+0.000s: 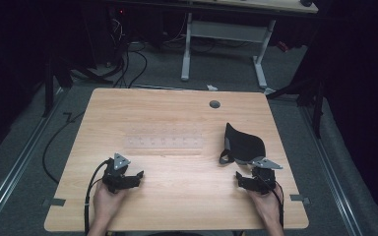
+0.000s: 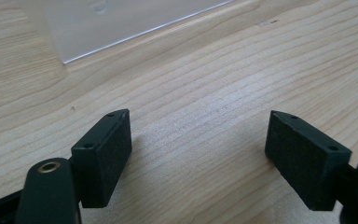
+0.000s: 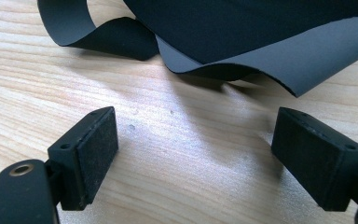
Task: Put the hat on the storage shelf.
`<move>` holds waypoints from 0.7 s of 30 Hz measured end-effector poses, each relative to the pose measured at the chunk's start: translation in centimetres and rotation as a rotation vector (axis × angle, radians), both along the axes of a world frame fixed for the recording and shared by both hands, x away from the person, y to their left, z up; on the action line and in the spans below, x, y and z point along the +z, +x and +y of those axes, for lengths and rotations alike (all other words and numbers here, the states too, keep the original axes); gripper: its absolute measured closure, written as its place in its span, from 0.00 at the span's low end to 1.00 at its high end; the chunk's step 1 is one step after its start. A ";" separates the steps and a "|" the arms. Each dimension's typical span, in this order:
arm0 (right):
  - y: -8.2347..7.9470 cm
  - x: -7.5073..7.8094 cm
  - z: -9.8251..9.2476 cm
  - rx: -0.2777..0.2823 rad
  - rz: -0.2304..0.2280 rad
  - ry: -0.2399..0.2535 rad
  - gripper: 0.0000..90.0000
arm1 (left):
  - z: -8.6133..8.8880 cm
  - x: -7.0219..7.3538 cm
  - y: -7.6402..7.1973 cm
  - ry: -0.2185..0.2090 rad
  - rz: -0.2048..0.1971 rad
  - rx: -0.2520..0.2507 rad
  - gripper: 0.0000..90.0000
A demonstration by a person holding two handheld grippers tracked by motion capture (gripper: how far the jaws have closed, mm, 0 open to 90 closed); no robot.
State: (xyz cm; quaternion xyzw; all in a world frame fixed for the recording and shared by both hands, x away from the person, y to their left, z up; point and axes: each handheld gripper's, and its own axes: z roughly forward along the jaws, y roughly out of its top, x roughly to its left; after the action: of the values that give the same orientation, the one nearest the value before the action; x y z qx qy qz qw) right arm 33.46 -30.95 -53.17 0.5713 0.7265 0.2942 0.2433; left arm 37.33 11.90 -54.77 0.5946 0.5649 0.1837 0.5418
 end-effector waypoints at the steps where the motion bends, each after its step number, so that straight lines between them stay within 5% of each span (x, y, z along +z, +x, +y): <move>1: 0.0 0.0 0.0 0.001 0.000 0.000 0.17 | 0.0 0.0 0.0 0.000 0.000 0.000 0.26; 12: -1.4 0.5 -0.3 -0.008 -0.049 -0.033 0.42 | 0.1 0.0 0.1 0.001 0.000 0.019 0.26; 16: -2.2 1.0 -0.6 -0.011 -0.080 -0.010 0.45 | 0.1 0.0 0.1 0.000 0.001 0.024 0.27; 21: -3.4 1.4 -1.7 -0.032 -0.107 0.081 0.49 | 0.1 0.0 0.1 -0.002 0.000 0.025 0.27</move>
State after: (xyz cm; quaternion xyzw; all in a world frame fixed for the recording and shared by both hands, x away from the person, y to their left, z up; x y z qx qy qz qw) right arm 30.05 -32.68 -51.80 0.5758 0.6907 0.3495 0.2631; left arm 37.46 11.96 -54.75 0.5868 0.5728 0.1897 0.5400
